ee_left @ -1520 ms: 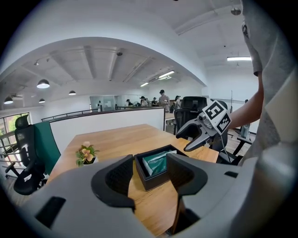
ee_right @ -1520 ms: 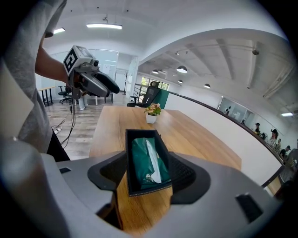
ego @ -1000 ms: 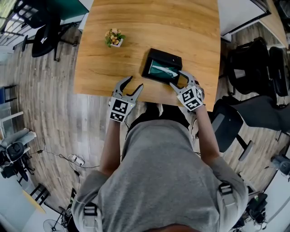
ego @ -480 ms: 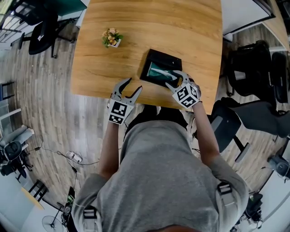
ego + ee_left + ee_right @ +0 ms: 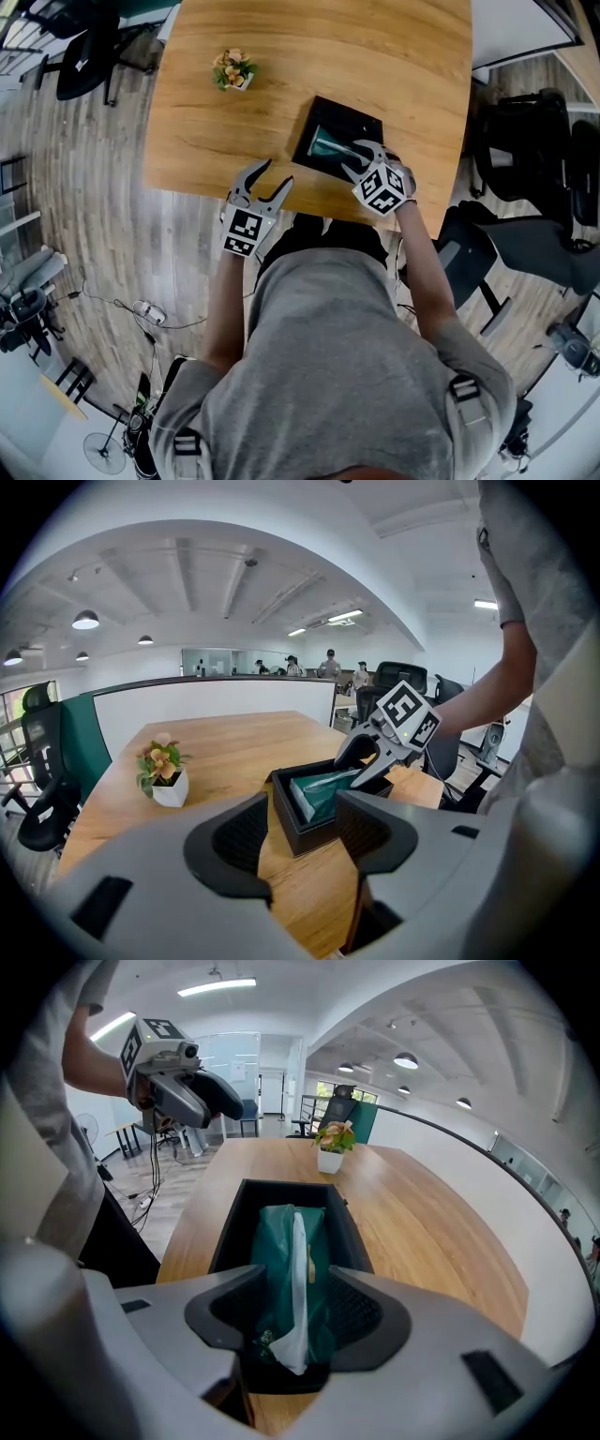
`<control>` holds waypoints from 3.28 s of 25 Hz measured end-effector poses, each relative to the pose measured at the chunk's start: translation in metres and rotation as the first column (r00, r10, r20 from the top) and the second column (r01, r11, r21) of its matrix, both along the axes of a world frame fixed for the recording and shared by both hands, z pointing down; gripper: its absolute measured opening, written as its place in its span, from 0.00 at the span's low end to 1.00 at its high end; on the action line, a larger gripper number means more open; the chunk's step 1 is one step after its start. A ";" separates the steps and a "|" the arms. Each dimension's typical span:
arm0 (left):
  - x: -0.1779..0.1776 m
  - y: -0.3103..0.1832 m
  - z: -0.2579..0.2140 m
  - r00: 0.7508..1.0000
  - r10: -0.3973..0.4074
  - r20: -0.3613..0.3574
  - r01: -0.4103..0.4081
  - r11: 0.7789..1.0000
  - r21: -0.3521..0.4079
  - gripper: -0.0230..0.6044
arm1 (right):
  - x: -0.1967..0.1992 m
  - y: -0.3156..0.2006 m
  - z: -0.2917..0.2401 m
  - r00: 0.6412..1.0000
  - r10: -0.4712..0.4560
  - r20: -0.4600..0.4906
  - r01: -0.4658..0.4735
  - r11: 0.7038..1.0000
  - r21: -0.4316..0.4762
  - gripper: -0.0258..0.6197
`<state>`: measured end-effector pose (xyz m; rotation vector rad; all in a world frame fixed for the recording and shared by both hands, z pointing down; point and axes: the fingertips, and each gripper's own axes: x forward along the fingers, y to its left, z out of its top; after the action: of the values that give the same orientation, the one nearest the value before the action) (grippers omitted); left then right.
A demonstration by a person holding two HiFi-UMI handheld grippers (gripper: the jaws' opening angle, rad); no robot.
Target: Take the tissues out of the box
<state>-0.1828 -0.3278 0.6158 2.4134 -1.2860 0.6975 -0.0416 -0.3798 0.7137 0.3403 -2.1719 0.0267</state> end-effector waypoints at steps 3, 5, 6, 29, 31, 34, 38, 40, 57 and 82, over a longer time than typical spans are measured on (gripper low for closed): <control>0.000 -0.001 0.003 1.000 -0.005 -0.004 0.005 1.000 -0.006 0.42 | -0.003 -0.002 0.006 1.000 -0.011 -0.024 0.011 1.000 -0.022 0.36; 0.001 -0.001 0.005 1.000 -0.006 -0.007 0.006 1.000 -0.011 0.42 | -0.004 -0.002 0.009 0.999 -0.019 -0.038 0.018 0.999 -0.035 0.35; 0.001 -0.002 0.005 1.000 -0.007 -0.008 0.007 1.000 -0.013 0.42 | -0.006 -0.002 0.010 0.999 -0.025 -0.044 0.023 0.999 -0.042 0.34; 0.007 -0.003 0.008 1.000 0.001 0.017 -0.001 1.000 -0.019 0.41 | -0.005 -0.003 0.022 0.982 -0.098 -0.162 0.093 0.995 -0.035 0.10; 0.006 -0.004 0.007 1.000 0.001 0.017 0.000 1.000 -0.016 0.41 | -0.005 -0.004 0.021 0.983 -0.097 -0.159 0.093 0.995 -0.032 0.08; 0.005 -0.004 0.004 1.000 0.002 0.020 -0.001 1.000 -0.011 0.41 | -0.005 -0.003 0.018 0.987 -0.083 -0.138 0.080 0.996 -0.026 0.06; 0.002 -0.002 0.002 1.000 0.000 0.022 0.000 1.000 -0.005 0.41 | -0.007 0.001 0.015 0.990 -0.073 -0.123 0.070 0.997 -0.027 0.06; 0.001 -0.001 0.002 1.000 0.000 0.022 0.000 1.000 -0.003 0.41 | -0.009 0.002 0.014 0.991 -0.070 -0.117 0.067 0.997 -0.029 0.06; -0.003 0.003 -0.011 0.999 0.021 0.026 -0.022 0.999 0.029 0.40 | -0.011 0.001 -0.003 0.995 -0.021 -0.098 0.024 0.999 0.025 0.06; -0.009 0.029 -0.033 0.999 0.001 0.036 -0.005 0.995 0.100 0.40 | -0.008 0.015 -0.041 0.997 0.041 -0.060 -0.032 0.990 0.134 0.06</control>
<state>-0.1921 -0.2989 0.5823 2.4932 -1.3627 0.6951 -0.0496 -0.3652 0.6723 0.4516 -2.1097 -0.1078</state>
